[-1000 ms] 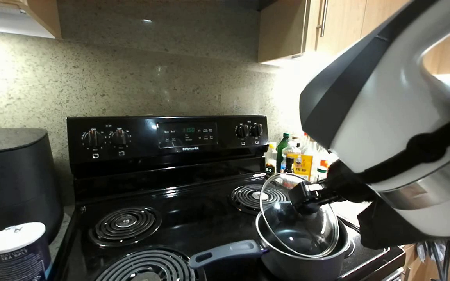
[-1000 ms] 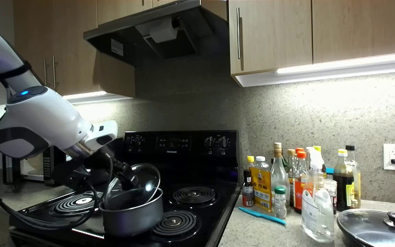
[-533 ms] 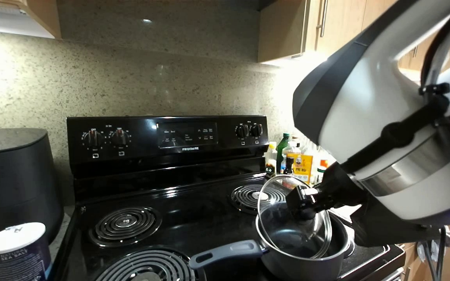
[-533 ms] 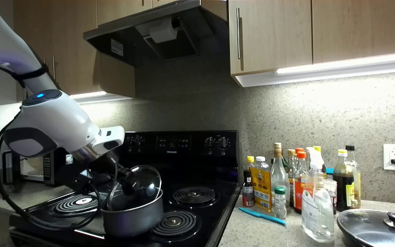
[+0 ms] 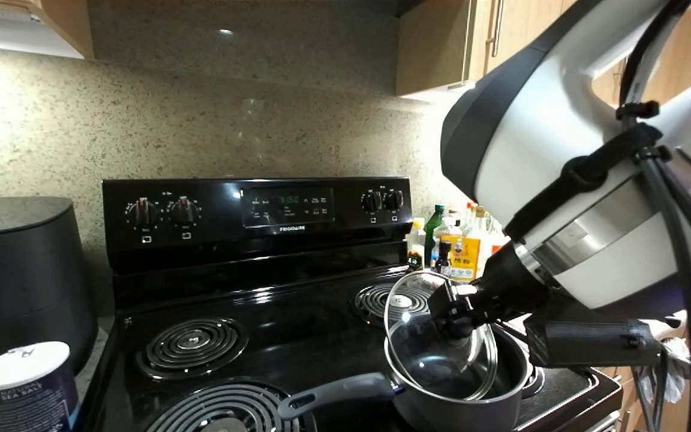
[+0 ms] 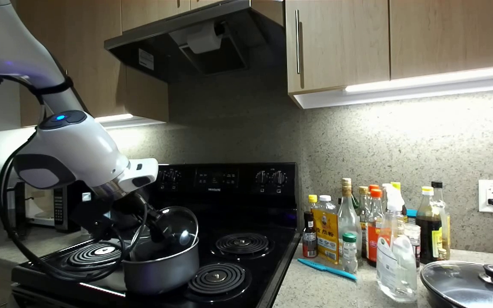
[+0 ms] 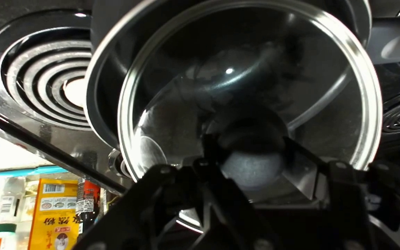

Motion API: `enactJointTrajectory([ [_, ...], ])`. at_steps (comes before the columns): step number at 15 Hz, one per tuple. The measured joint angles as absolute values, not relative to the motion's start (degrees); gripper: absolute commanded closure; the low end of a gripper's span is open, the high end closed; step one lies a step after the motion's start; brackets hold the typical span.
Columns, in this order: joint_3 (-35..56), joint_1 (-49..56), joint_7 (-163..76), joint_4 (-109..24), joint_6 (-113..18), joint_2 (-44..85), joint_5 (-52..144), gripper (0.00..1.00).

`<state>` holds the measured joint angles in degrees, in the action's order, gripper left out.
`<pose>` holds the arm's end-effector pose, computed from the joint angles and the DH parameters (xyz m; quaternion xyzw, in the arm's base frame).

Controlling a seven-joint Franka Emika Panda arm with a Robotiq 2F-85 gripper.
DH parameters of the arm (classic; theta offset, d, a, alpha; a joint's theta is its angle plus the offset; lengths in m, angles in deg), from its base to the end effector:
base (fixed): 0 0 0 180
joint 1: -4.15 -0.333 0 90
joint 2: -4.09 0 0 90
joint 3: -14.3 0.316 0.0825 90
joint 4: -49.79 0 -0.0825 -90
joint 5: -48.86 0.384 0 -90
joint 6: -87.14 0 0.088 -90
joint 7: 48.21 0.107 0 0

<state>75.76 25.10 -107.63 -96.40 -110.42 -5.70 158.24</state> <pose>0.3589 0.1590 0.3391 -0.9311 0.1065 -0.3448 0.0529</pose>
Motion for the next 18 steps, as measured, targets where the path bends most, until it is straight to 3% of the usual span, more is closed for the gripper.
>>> enactJointTrajectory([
  [6, 74.48, 24.74, -114.67, -95.39, -110.81, -6.15, 164.90, 0.77],
  [7, 74.31, 24.88, -115.74, -95.05, -110.80, -6.15, 165.85, 0.52],
  [9, 74.07, 24.84, -115.87, -94.87, -110.70, -6.11, 166.33, 0.52],
  [10, 74.03, 24.82, -115.87, -94.86, -110.69, -6.11, 166.36, 0.77],
  [18, 70.99, 22.59, -115.86, -93.84, -106.79, -5.17, 166.30, 0.77],
])
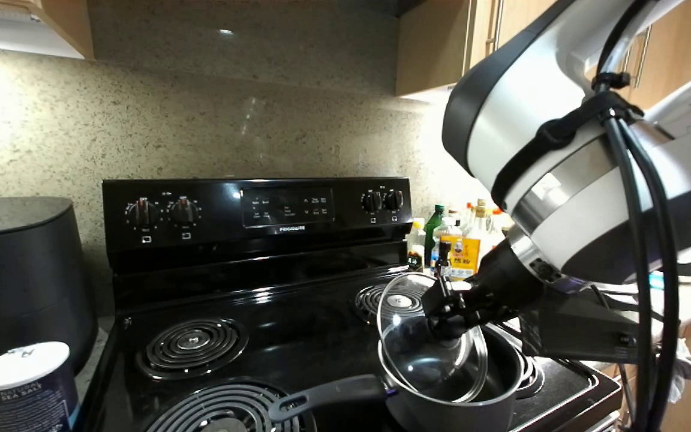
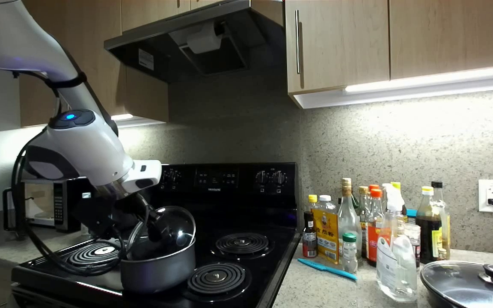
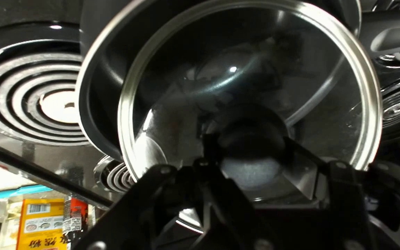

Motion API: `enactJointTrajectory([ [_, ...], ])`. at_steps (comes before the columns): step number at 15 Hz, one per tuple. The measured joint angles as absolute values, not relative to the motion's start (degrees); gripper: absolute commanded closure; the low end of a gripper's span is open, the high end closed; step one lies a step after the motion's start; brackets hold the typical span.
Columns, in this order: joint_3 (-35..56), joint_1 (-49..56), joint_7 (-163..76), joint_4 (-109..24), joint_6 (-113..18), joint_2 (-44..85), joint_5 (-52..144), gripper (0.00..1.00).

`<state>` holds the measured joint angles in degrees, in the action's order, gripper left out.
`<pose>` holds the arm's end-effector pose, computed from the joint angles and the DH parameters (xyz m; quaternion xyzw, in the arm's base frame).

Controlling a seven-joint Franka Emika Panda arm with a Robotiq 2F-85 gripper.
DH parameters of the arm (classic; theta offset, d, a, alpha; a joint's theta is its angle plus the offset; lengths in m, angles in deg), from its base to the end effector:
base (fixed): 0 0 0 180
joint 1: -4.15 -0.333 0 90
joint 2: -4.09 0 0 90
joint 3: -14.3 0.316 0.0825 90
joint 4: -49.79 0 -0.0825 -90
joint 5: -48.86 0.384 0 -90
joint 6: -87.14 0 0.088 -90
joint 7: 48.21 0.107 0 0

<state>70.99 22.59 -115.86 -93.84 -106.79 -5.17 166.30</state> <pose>0.3656 0.1596 0.3396 -0.9322 0.1150 -0.3310 0.0902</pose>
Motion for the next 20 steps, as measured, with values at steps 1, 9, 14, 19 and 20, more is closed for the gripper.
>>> enactJointTrajectory([
  [1, 68.93, 20.46, -113.78, -94.13, -105.66, -4.77, 163.70, 0.77],
  [9, 57.98, 9.45, -100.12, -96.28, -101.62, -4.12, 151.25, 0.52],
  [14, 58.07, 9.29, -100.13, -96.27, -102.30, -3.94, 151.21, 0.77],
  [19, 58.66, 5.48, -97.10, -96.69, -111.18, -1.15, 147.57, 0.77],
  [20, 59.30, 5.78, -97.28, -96.84, -111.50, -1.28, 147.69, 0.77],
])
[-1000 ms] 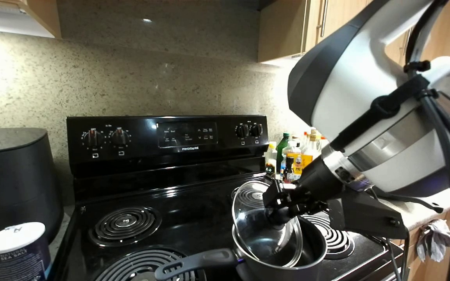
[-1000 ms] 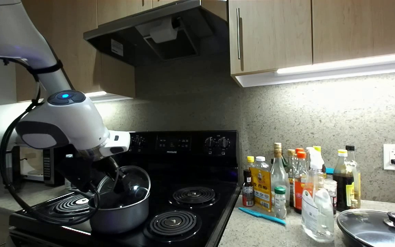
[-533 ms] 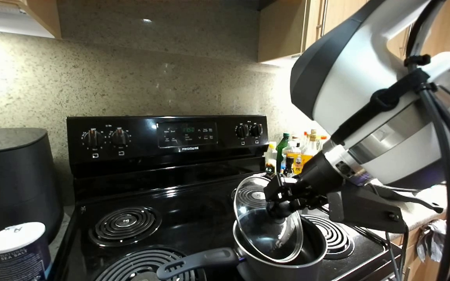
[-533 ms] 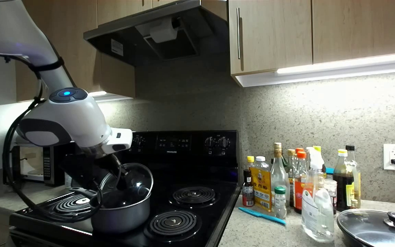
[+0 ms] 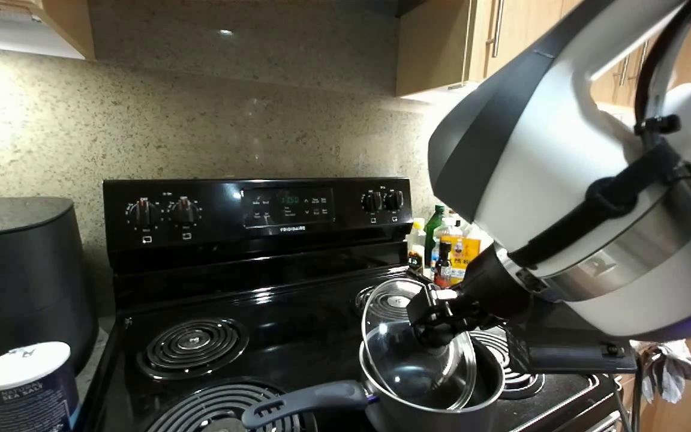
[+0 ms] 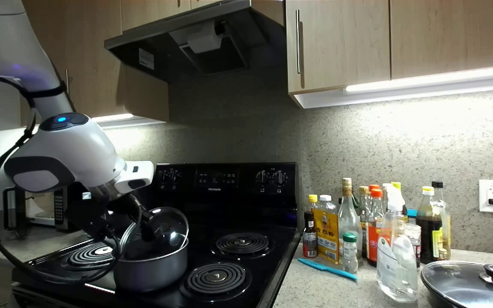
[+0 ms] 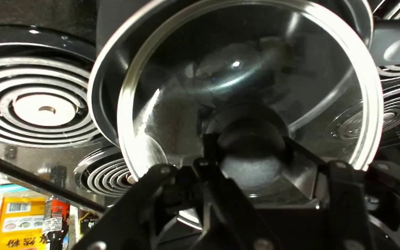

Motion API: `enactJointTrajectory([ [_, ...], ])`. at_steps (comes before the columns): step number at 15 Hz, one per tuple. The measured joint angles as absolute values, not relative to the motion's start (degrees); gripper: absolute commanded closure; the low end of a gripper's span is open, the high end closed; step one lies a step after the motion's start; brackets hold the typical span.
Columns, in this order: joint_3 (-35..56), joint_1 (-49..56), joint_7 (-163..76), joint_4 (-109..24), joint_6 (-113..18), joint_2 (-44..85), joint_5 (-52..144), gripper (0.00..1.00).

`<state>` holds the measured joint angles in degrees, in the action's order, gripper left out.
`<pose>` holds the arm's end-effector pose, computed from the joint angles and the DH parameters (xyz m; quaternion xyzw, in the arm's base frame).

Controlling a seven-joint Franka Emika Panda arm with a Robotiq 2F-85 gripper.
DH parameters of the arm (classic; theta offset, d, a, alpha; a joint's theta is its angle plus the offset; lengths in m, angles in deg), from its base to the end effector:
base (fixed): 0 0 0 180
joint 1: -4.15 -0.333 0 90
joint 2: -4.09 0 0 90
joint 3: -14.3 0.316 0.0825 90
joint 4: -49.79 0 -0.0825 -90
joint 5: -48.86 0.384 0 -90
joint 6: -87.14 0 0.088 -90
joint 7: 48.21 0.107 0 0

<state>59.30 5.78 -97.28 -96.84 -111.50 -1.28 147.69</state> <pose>0.3630 0.1818 0.3361 -0.9339 0.0946 -0.3340 0.0863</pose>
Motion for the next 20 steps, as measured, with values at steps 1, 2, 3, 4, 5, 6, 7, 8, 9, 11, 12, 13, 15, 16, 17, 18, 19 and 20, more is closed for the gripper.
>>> enactJointTrajectory([
  [1, 59.95, 6.33, -97.68, -97.09, -111.31, -1.66, 147.84, 0.77],
  [2, 60.50, 6.72, -97.93, -97.37, -111.30, -2.02, 147.86, 0.77],
  [3, 61.22, 7.21, -98.05, -97.64, -111.30, -2.46, 147.86, 0.77],
  [4, 62.03, 7.64, -98.05, -97.78, -111.31, -3.07, 147.86, 0.77],
  [5, 62.88, 8.04, -98.05, -97.81, -111.31, -4.00, 147.84, 0.52],
  [6, 63.12, 8.02, -97.97, -97.80, -111.08, -4.57, 147.84, 0.52],
  [7, 63.12, 7.92, -97.96, -97.85, -111.03, -4.51, 147.84, 0.52],
  [8, 63.01, 7.94, -97.96, -97.87, -111.02, -4.25, 147.84, 0.52],
  [9, 62.82, 7.97, -97.96, -97.87, -111.02, -3.90, 147.83, 0.52],
  [11, 62.71, 8.00, -97.96, -97.88, -111.02, -3.48, 147.83, 0.52],
  [12, 62.68, 8.02, -97.96, -97.88, -111.02, -3.39, 147.83, 0.52],
  [13, 62.69, 8.02, -97.96, -97.88, -111.02, -3.38, 147.82, 0.77],
  [15, 62.68, 8.02, -97.96, -97.88, -111.00, -3.32, 147.82, 0.77],
  [16, 62.69, 8.02, -97.96, -97.88, -110.98, -3.32, 147.82, 0.77],
  [17, 62.71, 7.95, -97.96, -97.88, -110.98, -3.52, 147.76, 0.77],
  [18, 62.79, 7.79, -97.96, -97.88, -110.99, -4.10, 147.70, 0.77],
  [19, 62.98, 7.57, -97.96, -97.89, -110.99, -5.16, 147.68, 0.77],
  [20, 63.32, 7.36, -97.96, -97.95, -111.01, -6.59, 147.68, 0.77],
])
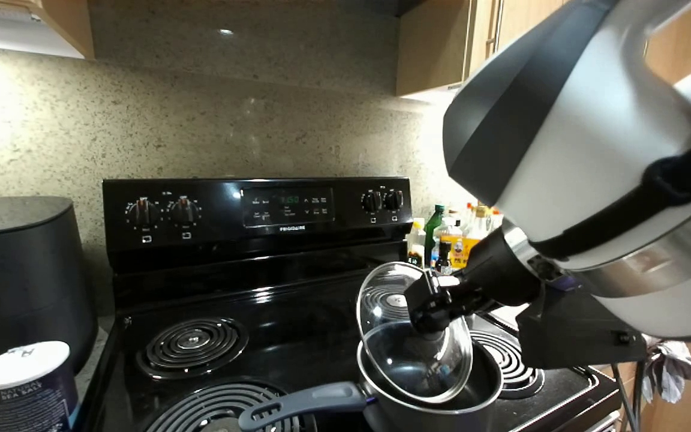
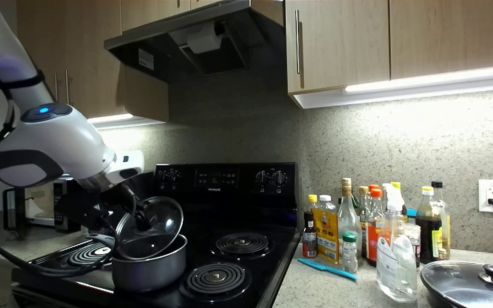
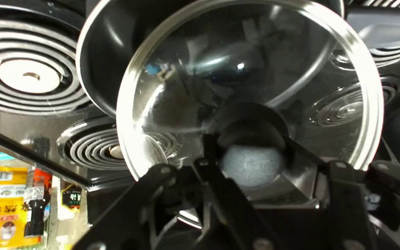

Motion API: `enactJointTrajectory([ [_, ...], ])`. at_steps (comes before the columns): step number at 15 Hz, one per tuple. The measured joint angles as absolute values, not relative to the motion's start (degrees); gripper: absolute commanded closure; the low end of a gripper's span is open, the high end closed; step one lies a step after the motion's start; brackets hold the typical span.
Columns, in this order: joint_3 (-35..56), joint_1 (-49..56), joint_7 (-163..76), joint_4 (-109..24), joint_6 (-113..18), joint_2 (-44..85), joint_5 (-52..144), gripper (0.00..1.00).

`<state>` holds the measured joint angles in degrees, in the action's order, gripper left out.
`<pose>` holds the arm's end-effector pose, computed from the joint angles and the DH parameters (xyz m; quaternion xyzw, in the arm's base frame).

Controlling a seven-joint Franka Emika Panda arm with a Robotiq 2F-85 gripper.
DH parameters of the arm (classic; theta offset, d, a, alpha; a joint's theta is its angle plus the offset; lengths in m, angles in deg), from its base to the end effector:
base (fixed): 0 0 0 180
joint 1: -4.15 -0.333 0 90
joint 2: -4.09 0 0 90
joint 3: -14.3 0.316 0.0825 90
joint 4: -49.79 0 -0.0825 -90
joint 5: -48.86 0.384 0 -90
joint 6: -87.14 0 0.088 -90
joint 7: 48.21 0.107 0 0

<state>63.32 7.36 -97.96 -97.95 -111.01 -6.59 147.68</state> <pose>0.3499 0.1931 0.3591 -0.9240 0.0609 -0.3679 0.0849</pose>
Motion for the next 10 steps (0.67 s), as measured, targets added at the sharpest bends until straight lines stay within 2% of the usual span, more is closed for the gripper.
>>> enactJointTrajectory([
  [3, 64.83, 6.93, -97.96, -98.54, -111.02, -12.18, 147.69, 0.77],
  [4, 65.44, 6.93, -97.96, -98.87, -111.02, -14.13, 147.69, 0.52],
  [9, 66.98, 6.91, -97.76, -100.30, -110.99, -19.51, 147.71, 0.52],
  [10, 66.98, 6.92, -97.76, -100.45, -110.99, -19.56, 147.71, 0.77],
])
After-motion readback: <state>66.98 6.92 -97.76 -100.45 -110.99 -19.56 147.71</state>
